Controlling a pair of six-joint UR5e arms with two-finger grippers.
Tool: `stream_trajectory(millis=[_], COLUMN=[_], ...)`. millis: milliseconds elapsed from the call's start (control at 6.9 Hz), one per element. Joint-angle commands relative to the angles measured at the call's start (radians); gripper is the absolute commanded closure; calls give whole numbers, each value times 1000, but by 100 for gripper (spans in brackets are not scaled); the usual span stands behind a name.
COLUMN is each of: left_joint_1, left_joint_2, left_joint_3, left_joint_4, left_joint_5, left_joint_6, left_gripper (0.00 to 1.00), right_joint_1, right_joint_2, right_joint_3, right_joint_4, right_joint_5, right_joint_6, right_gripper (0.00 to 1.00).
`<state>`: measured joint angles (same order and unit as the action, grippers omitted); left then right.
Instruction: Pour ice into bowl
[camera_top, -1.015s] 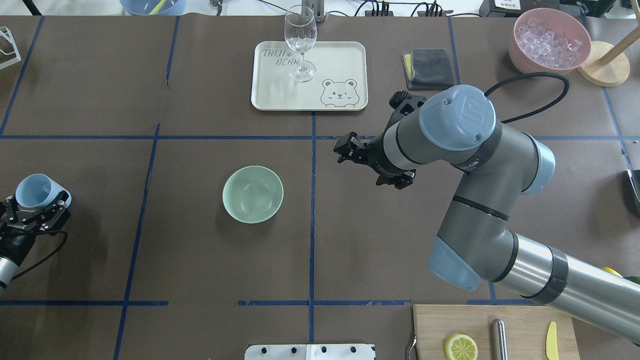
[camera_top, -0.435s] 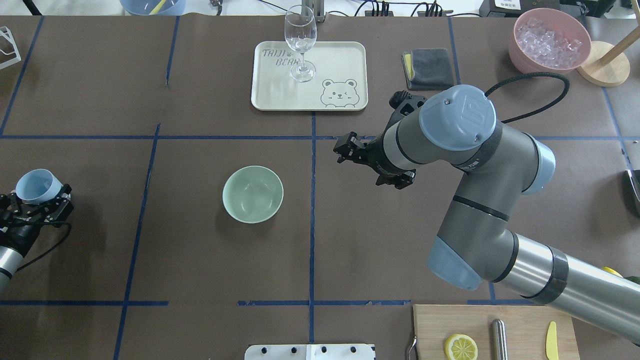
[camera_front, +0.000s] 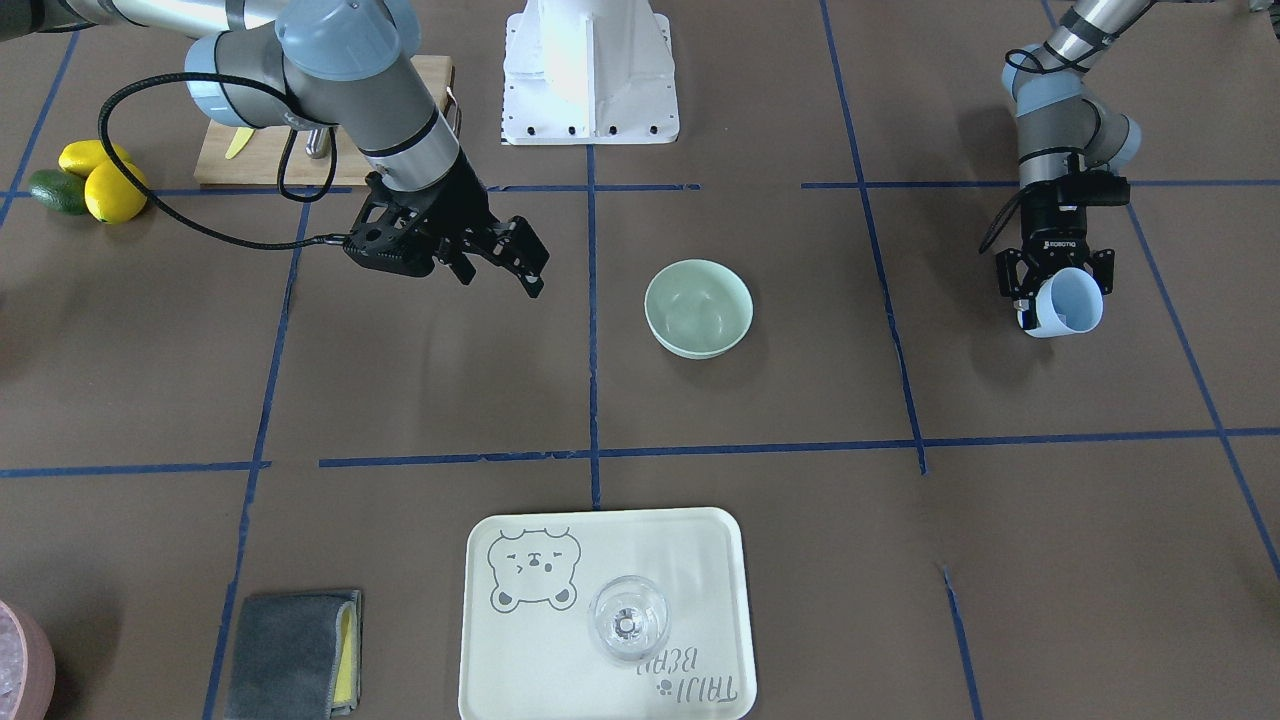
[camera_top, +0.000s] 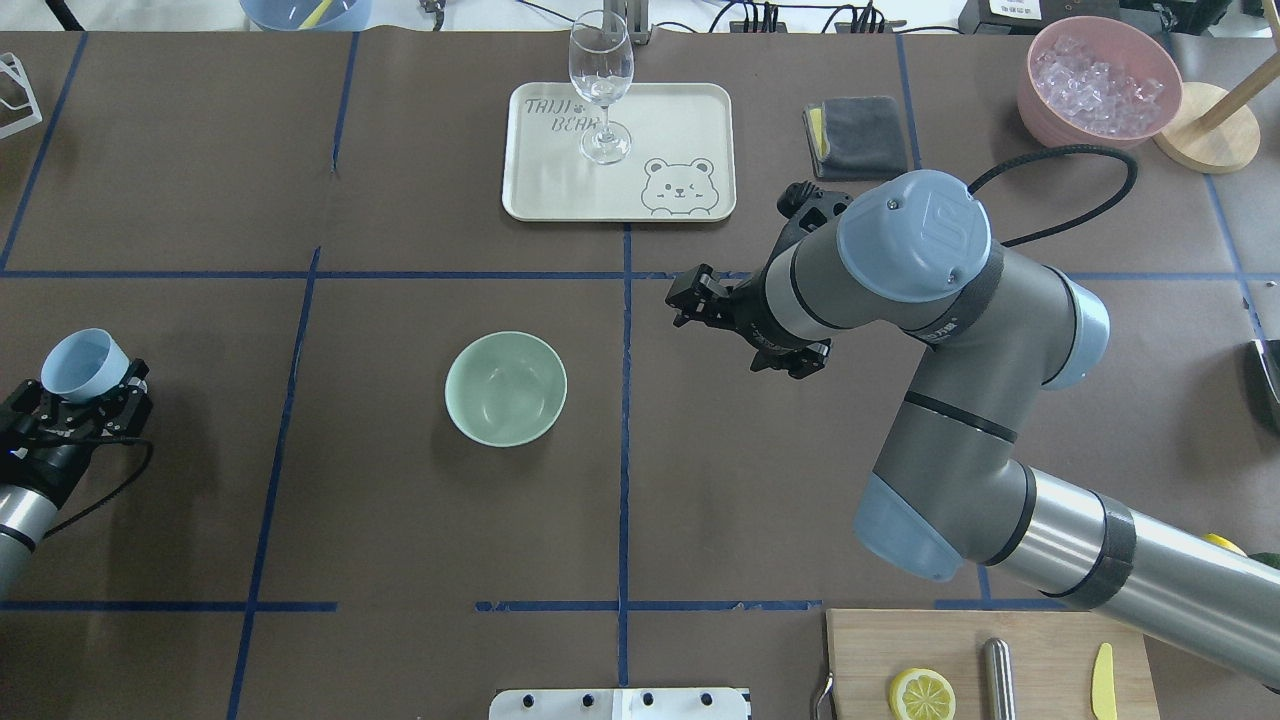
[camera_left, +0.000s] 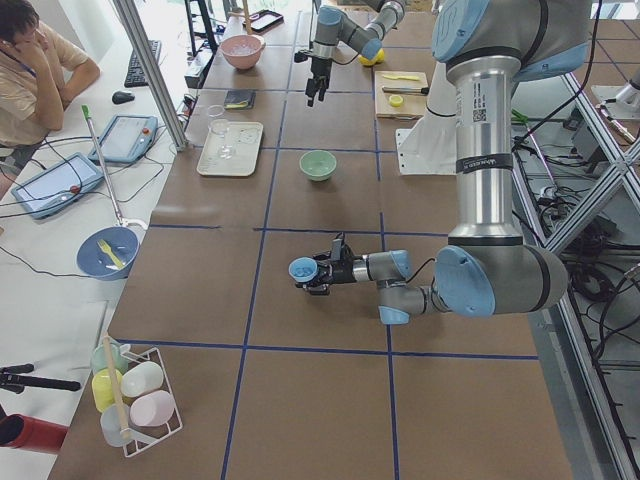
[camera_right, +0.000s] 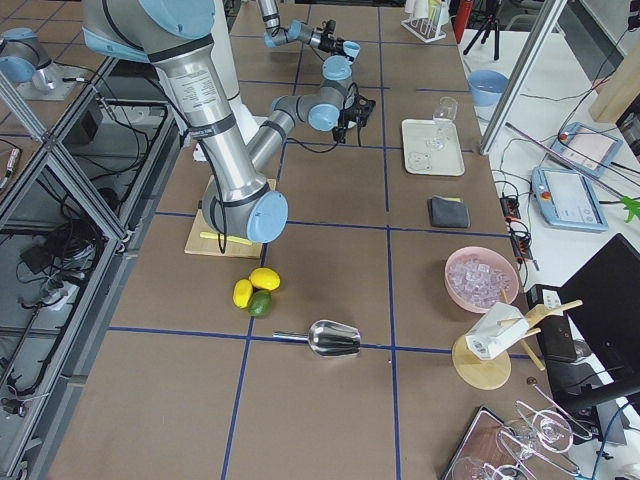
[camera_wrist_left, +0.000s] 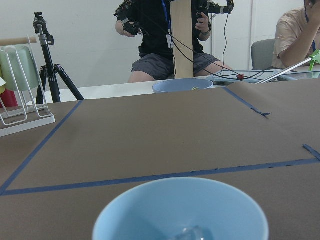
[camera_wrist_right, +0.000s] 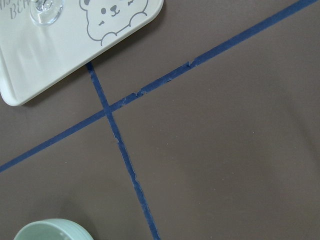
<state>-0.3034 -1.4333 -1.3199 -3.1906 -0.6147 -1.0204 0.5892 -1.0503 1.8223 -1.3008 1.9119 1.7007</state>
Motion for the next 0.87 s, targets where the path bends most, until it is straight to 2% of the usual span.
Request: stream_trajectory(millis=[0,145,290,435,580,725], left_joint_1=[-49,-86,-97,-89,-91,-73], left_joint_2=[-25,-45,-121,-175,-209,-264], left_joint_3=[-124,-187,-256,-313,-460,-542], left_joint_4=[-5,-2,30,167,365,661], left_joint_5=[-81,-130,-132,-170,-224,-229], left_joint_6=[244,443,582,644,748,816], left_gripper=[100,100,100,100,100,100], right_joint_1=[7,29,35,38,41,43], right_joint_2=[3,0,0,-4,-4,-8], right_joint_3=[9,20,22,22,22,22], right_joint_4=[0,0,0,0,0,0], right_joint_5=[-1,9,13,15,15,15], right_joint_6=[0,-10,-35,-36,-42,-42], right_gripper=[0,0,0,0,0,0])
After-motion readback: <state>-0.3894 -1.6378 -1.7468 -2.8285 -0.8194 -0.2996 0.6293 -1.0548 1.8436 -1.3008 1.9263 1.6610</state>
